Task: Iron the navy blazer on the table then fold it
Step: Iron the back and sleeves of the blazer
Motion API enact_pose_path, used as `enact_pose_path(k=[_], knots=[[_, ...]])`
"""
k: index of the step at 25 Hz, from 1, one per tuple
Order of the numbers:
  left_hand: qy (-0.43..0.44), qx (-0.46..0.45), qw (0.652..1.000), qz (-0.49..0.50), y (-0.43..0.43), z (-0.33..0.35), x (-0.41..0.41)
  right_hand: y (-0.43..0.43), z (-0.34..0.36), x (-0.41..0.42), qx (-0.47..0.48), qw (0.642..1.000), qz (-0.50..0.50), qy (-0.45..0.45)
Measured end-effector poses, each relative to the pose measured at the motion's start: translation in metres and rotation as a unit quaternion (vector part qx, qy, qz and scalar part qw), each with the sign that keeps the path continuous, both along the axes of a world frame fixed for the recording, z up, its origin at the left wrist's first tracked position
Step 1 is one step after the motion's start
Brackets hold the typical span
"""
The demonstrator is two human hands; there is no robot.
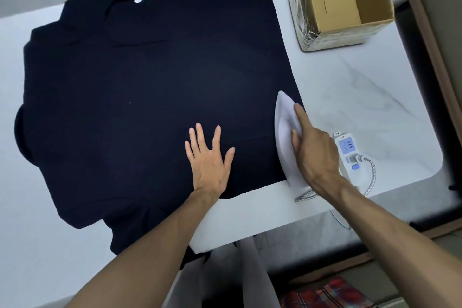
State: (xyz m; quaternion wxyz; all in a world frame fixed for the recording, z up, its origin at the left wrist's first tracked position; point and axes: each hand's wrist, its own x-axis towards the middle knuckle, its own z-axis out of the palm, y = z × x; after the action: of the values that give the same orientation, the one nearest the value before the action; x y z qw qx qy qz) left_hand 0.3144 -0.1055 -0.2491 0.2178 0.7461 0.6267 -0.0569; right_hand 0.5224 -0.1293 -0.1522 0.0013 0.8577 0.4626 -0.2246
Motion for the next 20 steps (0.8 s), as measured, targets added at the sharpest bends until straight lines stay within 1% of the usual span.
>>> enact_pose_path(k=[1,2,3,5,6,8,10,12,14,16,20], knots=[[-0.054,-0.003,0.998,0.008,0.003,0.006,-0.011,0.001,0.004,-0.014,0.005,1.000,0.017,0.010],[-0.087,0.005,0.996,0.011,0.005,0.012,-0.026,0.003,0.007,-0.030,0.003,0.999,0.040,0.018],[-0.081,0.035,0.996,0.007,0.006,0.015,-0.043,0.004,0.010,-0.050,-0.003,0.997,0.067,0.025],[0.001,0.089,0.996,0.012,0.010,0.018,-0.080,0.003,0.009,-0.095,-0.010,0.990,0.138,0.025],[0.043,0.089,0.995,0.033,0.013,0.017,-0.097,0.001,0.008,-0.118,-0.004,0.985,0.170,0.022],[0.108,0.057,0.989,0.084,0.018,0.017,-0.132,-0.001,0.002,-0.162,-0.016,0.975,0.219,0.016],[0.148,0.016,0.983,0.110,0.020,0.018,-0.160,0.000,-0.008,-0.196,-0.036,0.968,0.248,0.020],[0.169,-0.029,0.980,0.100,0.021,0.017,-0.179,0.005,-0.015,-0.217,-0.022,0.963,0.267,-0.005],[0.178,-0.063,0.979,0.077,0.021,0.012,-0.182,0.009,-0.013,-0.221,-0.042,0.960,0.275,-0.019],[0.188,-0.066,0.978,0.067,0.021,0.008,-0.181,0.008,-0.013,-0.213,-0.051,0.961,0.272,-0.020],[0.197,-0.056,0.977,0.064,0.021,0.006,-0.178,0.003,-0.010,-0.197,-0.064,0.976,0.205,-0.041]])
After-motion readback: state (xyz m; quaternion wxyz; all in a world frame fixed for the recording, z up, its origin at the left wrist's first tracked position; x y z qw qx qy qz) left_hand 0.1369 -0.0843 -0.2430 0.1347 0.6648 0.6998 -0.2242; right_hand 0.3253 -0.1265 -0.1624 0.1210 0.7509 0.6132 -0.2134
